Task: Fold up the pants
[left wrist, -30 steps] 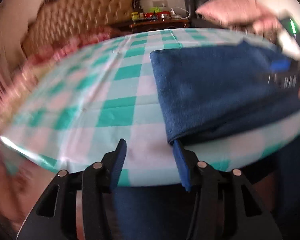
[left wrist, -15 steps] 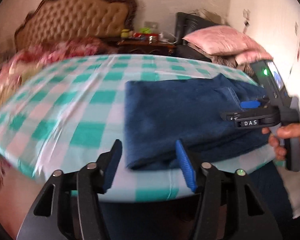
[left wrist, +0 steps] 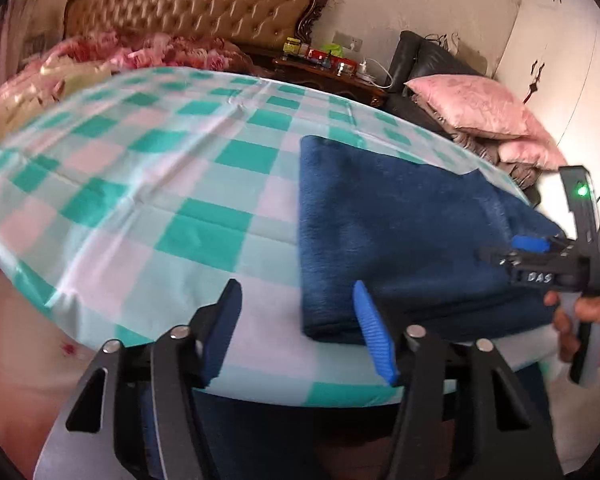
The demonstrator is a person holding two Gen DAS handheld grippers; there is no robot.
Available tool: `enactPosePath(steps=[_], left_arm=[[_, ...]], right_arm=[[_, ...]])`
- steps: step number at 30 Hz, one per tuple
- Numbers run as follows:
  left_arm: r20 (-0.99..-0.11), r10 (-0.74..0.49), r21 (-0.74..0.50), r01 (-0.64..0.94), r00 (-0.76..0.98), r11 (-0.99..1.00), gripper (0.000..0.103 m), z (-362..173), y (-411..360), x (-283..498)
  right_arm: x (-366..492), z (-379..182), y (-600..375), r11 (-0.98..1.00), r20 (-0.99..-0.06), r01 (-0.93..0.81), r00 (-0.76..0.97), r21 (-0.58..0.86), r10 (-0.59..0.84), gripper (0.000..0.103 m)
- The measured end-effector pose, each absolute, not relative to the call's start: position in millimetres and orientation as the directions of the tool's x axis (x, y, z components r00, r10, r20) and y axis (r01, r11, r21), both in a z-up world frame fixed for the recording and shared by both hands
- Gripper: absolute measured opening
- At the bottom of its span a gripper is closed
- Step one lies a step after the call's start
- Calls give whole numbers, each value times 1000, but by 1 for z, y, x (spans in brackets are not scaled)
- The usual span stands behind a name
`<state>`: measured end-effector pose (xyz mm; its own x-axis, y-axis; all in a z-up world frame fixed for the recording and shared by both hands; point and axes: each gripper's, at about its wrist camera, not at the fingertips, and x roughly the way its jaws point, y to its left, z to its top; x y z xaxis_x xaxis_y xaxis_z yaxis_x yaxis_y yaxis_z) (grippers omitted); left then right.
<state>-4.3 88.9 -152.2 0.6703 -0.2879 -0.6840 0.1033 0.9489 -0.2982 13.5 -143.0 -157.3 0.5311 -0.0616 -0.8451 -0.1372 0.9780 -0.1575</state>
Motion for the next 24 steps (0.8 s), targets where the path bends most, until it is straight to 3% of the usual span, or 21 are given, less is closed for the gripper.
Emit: enactPosePath(steps=[6,10,11,14,19,24], left_arm=[[-694,-339,-344,121,636,931,34,-159,78,-3],[-688,-373,-399,105,622,911,29,-160,82,-2],[-680,-388,-418,105,623,902,24,-159,84,-1],[-661,-402,-438,109,634,892,18,-152,86,-2],[-650,-310,-292,149,693,945,15,-126,63,-12],[-638,-177,-73,170,750,983,15,-106,30,-20]], right_arm=[[13,-157,-142,978,-844,-131,532,-162,-69,88],[16,-151,-137,972,-852,-131,513,-196,-103,87],[18,-144,-131,968,-846,-141,522,-208,-106,85],[33,-110,-111,975,-839,-194,544,-113,11,85],[91,-86,-43,933,-884,-335,385,132,264,85],[131,-110,28,901,-945,-416,226,125,236,84]])
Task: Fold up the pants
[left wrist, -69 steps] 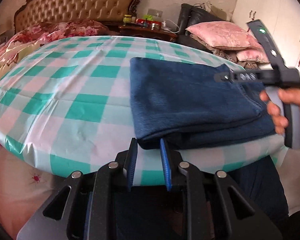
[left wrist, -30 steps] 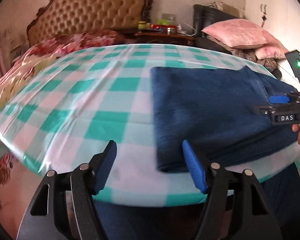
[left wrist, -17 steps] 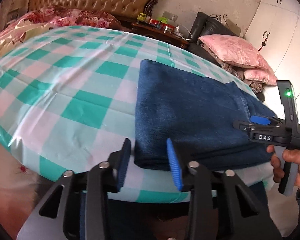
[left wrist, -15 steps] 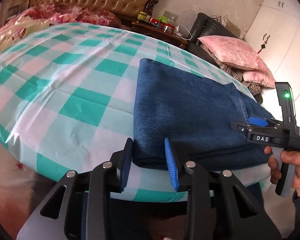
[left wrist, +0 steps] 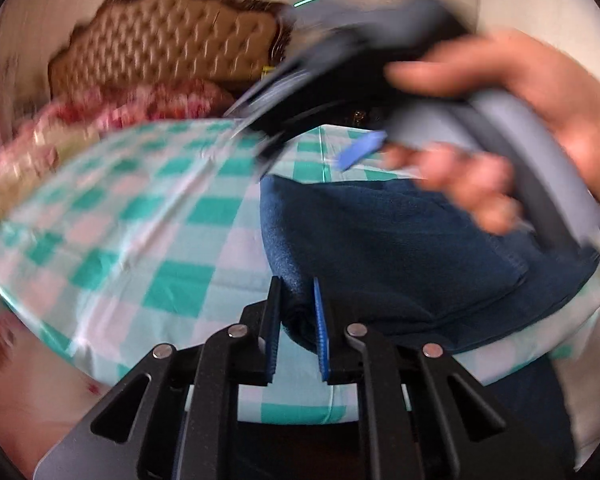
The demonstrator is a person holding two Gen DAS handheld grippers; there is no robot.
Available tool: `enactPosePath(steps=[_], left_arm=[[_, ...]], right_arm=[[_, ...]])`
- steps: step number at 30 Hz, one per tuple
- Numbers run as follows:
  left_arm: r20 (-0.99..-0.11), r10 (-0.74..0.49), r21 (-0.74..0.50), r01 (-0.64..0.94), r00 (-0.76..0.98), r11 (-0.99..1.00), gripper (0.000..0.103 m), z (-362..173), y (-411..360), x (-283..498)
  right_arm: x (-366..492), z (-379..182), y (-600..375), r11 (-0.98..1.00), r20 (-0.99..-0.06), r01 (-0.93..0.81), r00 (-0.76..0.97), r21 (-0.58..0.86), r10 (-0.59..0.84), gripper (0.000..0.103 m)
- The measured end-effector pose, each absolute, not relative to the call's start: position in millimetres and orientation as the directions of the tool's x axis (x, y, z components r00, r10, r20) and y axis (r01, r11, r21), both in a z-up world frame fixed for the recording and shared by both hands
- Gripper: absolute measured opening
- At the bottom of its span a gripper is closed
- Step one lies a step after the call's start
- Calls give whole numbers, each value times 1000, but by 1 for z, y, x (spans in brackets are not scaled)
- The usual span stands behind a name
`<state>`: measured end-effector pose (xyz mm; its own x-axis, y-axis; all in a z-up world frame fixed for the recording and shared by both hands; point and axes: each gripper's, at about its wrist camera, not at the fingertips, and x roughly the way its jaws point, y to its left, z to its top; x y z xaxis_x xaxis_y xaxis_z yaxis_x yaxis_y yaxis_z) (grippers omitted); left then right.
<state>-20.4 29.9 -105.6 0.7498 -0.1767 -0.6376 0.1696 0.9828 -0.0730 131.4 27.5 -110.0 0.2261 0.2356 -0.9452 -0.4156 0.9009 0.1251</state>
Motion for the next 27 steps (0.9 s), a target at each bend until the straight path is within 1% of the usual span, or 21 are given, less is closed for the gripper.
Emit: enactPosePath(steps=[1,3,4,5,6,8,9,10,11,12,13,16,18,19,20,21,22,23,27], left_arm=[[-632,-162,-42,175,758,984,15,-103,25,-22],[-621,-153,-16,182,769,983,14,-99,19,-24],[-617,-154,-13,185,772,983,14,-97,19,-24],[-613,-156,-13,187,774,982,14,-96,19,-24],[-612,-161,-21,188,775,982,14,-95,20,-24],[-612,-178,-59,180,771,982,14,-94,25,-22],[-612,-189,-85,174,768,981,15,-95,28,-21],[-612,-203,-131,156,765,979,21,-96,33,-20],[-608,-216,-178,134,764,975,25,-96,39,-20],[-605,-250,-261,109,756,959,48,-98,46,-19],[-604,-265,-307,88,751,948,64,-100,50,-19],[-617,-302,-416,24,727,909,62,-108,53,-16],[-625,-318,-459,-6,713,888,62,-113,50,-13],[-636,-318,-471,-27,703,881,59,-119,48,-11],[-644,-317,-472,-36,696,881,50,-122,46,-9],[-656,-315,-466,-40,686,884,22,-125,41,-6],[-678,-306,-442,-38,668,896,15,-127,34,-3],[-683,-291,-424,-39,670,905,14,-125,30,-3],[-609,-229,-298,47,759,953,12,-81,1,-15]], right_arm=[[138,-119,39,900,-958,-420,191,119,216,83],[143,-133,53,893,-972,-438,149,101,183,82],[145,-141,61,886,-979,-458,138,69,148,82],[145,-149,66,881,-984,-472,139,32,111,77],[144,-154,69,877,-986,-480,144,9,89,61],[145,-157,67,878,-982,-476,186,-52,42,43],[145,-156,64,881,-980,-470,192,-45,53,35],[144,-153,60,886,-978,-462,199,-34,67,31],[144,-151,56,889,-975,-457,205,-24,79,26],[143,-148,51,894,-973,-448,210,-13,91,23],[142,-146,47,900,-971,-436,213,5,108,22],[139,-138,38,910,-964,-413,225,39,144,21],[141,-135,32,911,-960,-408,228,57,162,21],[141,-133,32,910,-958,-409,229,66,172,21],[142,-131,31,911,-956,-406,227,80,185,21],[146,-128,28,911,-954,-400,222,99,202,21],[148,-123,23,912,-949,-390,217,130,228,21],[150,-117,17,912,-944,-379,214,158,253,20],[154,-78,-25,890,-892,-333,219,312,395,20]])
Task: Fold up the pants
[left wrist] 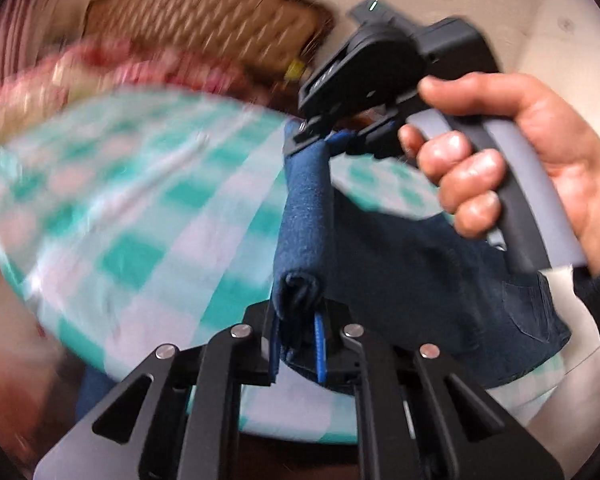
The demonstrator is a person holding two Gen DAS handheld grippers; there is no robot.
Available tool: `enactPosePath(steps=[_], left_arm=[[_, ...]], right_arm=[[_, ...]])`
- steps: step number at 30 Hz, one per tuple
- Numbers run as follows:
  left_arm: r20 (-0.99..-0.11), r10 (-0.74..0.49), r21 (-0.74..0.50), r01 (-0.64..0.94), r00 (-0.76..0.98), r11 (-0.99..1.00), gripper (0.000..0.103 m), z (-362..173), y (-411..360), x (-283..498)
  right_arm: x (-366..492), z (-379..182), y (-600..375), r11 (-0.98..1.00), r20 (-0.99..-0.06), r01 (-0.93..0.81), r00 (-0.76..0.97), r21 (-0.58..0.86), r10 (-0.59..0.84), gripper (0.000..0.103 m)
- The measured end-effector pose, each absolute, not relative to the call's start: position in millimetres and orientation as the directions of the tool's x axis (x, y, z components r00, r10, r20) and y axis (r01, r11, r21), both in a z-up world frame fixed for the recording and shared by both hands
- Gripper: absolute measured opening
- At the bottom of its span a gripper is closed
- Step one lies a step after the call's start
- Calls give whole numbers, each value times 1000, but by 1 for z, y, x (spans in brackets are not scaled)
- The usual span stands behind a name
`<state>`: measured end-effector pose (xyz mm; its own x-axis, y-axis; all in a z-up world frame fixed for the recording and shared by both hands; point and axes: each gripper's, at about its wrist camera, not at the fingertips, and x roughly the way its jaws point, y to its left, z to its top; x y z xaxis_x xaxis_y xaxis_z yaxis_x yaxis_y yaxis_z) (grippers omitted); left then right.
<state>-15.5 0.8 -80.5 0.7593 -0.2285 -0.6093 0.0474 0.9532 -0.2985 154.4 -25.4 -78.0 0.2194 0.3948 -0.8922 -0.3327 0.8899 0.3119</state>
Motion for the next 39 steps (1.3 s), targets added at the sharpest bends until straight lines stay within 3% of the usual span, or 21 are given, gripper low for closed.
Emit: enactPosePath(steps=[6,10,14,18,23,26,29,37,39], left_arm=[[-412,-253,-93,236,875,967,12,8,-87,-28],[-320,-364,17,390,875,921,12,43,-175,-38],[-325,-472,90,524,819,847,11,42,-265,-55],[-385,-534,158,623,753,766,11,3,-341,-71],[-541,-522,221,711,659,668,11,-81,-410,-79],[-560,-498,272,714,662,645,11,-102,-424,-78],[-558,-488,309,714,671,628,11,-99,-431,-79],[-417,-490,496,644,765,582,11,-52,-470,-100],[-427,-496,500,654,757,568,11,-51,-486,-99]], right_arm=[[144,21,-138,858,-777,-284,369,429,510,20],[123,63,-242,862,-715,-228,483,454,505,20],[94,57,-350,872,-696,-133,552,471,460,20],[67,19,-431,874,-709,-48,565,483,422,20],[52,-82,-494,888,-777,37,501,459,381,19],[51,-124,-513,867,-781,82,482,492,397,18],[50,-123,-517,857,-760,59,497,511,419,17],[43,-60,-541,880,-720,-21,566,475,402,15],[42,-54,-555,883,-713,-28,578,469,398,15]])
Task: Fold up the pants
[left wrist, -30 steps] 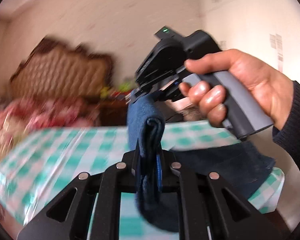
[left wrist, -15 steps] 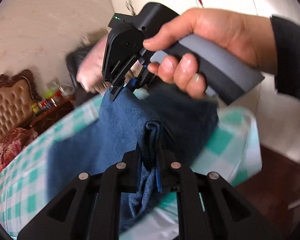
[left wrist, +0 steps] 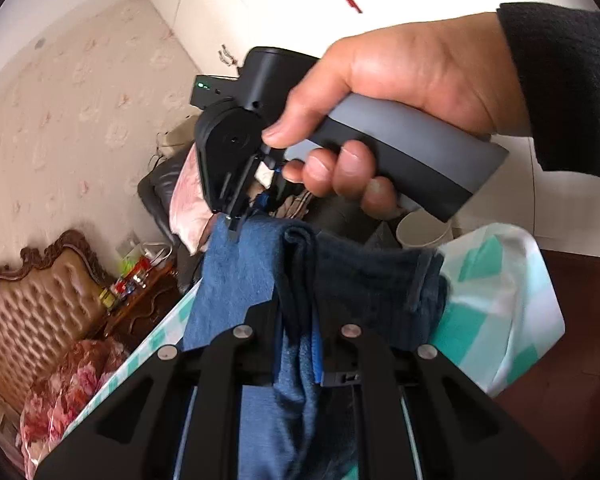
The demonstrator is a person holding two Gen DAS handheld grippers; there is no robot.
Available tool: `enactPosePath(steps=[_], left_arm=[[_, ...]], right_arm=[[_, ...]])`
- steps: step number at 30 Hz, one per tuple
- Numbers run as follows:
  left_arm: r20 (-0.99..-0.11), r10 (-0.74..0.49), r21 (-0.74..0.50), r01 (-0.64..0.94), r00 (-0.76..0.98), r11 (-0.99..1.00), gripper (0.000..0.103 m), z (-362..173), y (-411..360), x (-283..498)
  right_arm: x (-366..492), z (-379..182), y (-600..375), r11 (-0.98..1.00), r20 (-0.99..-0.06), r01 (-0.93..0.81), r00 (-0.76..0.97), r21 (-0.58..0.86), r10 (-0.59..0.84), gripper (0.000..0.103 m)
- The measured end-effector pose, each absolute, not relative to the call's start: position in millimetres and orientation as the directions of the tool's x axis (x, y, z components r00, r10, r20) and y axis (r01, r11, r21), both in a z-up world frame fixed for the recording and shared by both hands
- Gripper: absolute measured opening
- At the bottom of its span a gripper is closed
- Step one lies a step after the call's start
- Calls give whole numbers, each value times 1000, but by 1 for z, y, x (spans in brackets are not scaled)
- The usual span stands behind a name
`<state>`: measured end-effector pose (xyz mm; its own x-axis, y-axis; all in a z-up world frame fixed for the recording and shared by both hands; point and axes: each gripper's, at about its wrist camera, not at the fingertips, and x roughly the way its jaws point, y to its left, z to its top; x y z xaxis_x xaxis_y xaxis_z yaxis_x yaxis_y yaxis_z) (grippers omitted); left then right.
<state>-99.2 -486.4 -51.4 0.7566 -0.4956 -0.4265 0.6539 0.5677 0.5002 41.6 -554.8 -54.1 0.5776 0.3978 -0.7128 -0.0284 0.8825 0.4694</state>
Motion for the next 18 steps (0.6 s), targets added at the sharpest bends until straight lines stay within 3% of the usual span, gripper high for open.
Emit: enactPosePath(steps=[7,14,18], left_arm=[[-540,-480,516,722,691,460,11,-108,-533,-103],[-501,-504,495,711,703,500,11,-83,-532,-107],[-550,-496,462,740,672,489,12,-94,-543,-102]], right_arm=[[38,-115,-592,896,-758,25,545,443,359,15],[26,-81,-592,892,-698,-22,614,452,369,14],[30,-98,-597,919,-757,27,577,394,308,15]])
